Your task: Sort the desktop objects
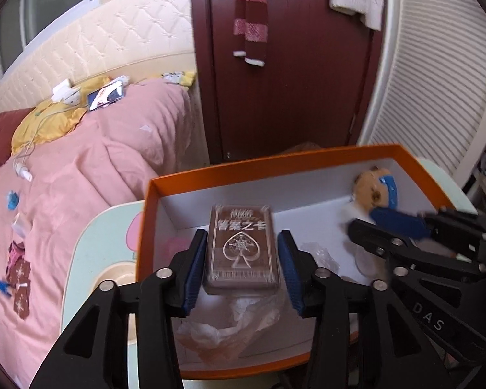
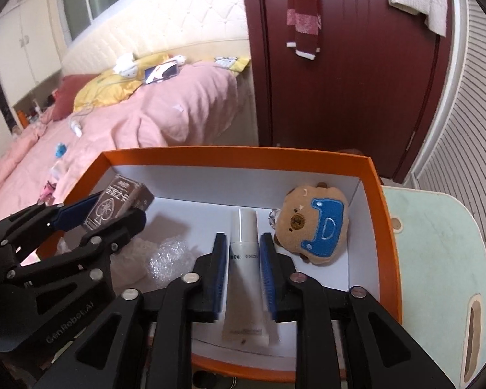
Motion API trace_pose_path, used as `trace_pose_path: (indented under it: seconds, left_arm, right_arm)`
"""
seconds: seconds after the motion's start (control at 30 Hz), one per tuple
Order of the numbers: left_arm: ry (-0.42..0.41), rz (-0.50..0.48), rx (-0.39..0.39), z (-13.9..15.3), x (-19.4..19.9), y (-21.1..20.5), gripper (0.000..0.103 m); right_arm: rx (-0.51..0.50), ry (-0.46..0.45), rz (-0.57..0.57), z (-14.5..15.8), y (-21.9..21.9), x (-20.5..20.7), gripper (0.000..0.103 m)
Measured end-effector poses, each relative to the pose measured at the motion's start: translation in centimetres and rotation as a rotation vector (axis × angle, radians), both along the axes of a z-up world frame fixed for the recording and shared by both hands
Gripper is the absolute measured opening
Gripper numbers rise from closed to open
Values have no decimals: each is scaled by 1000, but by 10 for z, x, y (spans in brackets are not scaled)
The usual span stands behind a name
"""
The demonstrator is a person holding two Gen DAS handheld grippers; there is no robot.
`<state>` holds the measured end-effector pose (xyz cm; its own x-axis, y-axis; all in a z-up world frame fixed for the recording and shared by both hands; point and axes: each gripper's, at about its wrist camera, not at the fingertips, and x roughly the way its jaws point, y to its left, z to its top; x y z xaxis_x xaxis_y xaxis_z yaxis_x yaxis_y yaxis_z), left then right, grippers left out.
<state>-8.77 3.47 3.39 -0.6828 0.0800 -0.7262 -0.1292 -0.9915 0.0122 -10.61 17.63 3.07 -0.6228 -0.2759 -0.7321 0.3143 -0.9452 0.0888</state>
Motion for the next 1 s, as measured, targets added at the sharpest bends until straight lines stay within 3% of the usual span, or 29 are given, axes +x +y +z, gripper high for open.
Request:
trace_pose_path:
  seconds: [0.1,0.3,0.47,0.63,0.8,1.0]
  left_arm:
    - [-13,20,-3,4,1,-3,56]
    - [80,55,-10,33,23,-17,81]
    - [70,62,5,42,45,-26,81]
    - [27,81,-4,30,75,-34,81]
    - [-46,106,15,7,102,-41,81]
    - [-127,135,28,-26,112,-39,81]
  right_arm:
    - [43,37,0,5,-3,2,37]
    - [43,114,-4,25,1,17,59]
    - [53,134,1,37,3,38,60]
    - [102,128,5,40,8,70,60]
    - [100,64,-12,25,22,105,60]
    - [117,-44,-60,-6,35,119,60]
